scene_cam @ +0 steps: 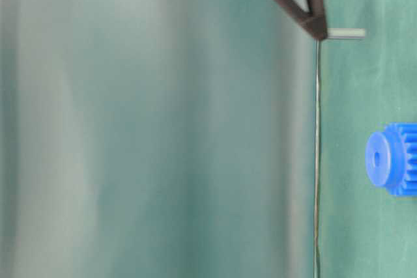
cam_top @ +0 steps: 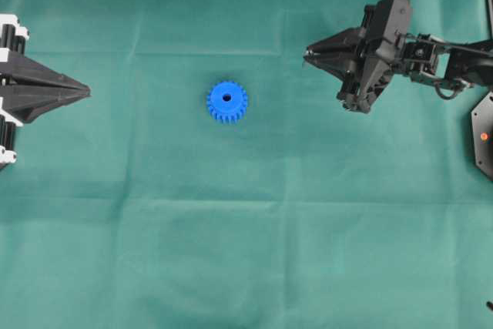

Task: Insert the shaft placed at a random location into the center hole of the small gear at another random location.
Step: 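Close the right gripper on the silver shaft and lift it, then carry the shaft left with the right gripper over the blue gear's hole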

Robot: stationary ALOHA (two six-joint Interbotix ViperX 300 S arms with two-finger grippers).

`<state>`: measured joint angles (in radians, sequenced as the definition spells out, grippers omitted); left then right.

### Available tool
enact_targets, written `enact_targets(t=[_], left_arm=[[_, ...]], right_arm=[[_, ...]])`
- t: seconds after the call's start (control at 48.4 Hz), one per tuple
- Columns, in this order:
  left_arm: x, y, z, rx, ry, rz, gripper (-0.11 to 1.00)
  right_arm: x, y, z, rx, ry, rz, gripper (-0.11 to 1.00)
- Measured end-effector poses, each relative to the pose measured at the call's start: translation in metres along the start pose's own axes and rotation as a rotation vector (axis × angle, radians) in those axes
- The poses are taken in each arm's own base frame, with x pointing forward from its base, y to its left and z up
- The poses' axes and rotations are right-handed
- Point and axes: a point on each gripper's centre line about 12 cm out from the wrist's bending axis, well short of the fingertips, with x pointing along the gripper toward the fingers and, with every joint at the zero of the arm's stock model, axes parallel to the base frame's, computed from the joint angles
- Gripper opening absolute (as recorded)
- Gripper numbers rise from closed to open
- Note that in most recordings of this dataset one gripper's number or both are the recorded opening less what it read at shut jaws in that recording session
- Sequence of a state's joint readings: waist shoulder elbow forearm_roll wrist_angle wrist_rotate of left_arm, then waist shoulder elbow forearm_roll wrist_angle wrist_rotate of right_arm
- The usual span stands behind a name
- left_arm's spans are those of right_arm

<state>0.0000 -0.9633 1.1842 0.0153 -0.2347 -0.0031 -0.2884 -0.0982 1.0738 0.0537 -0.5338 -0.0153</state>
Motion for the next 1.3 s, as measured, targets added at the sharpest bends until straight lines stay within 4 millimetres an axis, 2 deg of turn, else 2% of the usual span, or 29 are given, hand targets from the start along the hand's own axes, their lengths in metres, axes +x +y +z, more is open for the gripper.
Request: enact_targets(t=[0.145, 0.537, 0.682, 0.909, 1.302], left_arm=[[0.000, 0.000, -0.001, 0.000, 0.002, -0.002, 0.00], [0.000, 0.000, 0.000, 0.000, 0.000, 0.000, 0.00], [0.000, 0.000, 0.000, 0.002, 0.000, -0.002, 0.00], [0.000, 0.000, 0.000, 0.002, 0.000, 0.000, 0.00], [0.000, 0.000, 0.000, 0.002, 0.000, -0.002, 0.00]], right_arm=[[-0.007, 0.003, 0.011, -0.002, 0.006, 0.010, 0.13], [-0.008, 0.004, 0.012, -0.004, 0.008, 0.014, 0.13], [-0.006, 0.011, 0.015, -0.012, 0.001, 0.034, 0.13], [0.012, 0.031, 0.023, -0.036, 0.000, 0.087, 0.13], [0.052, 0.061, 0.048, -0.061, -0.020, 0.145, 0.13]])
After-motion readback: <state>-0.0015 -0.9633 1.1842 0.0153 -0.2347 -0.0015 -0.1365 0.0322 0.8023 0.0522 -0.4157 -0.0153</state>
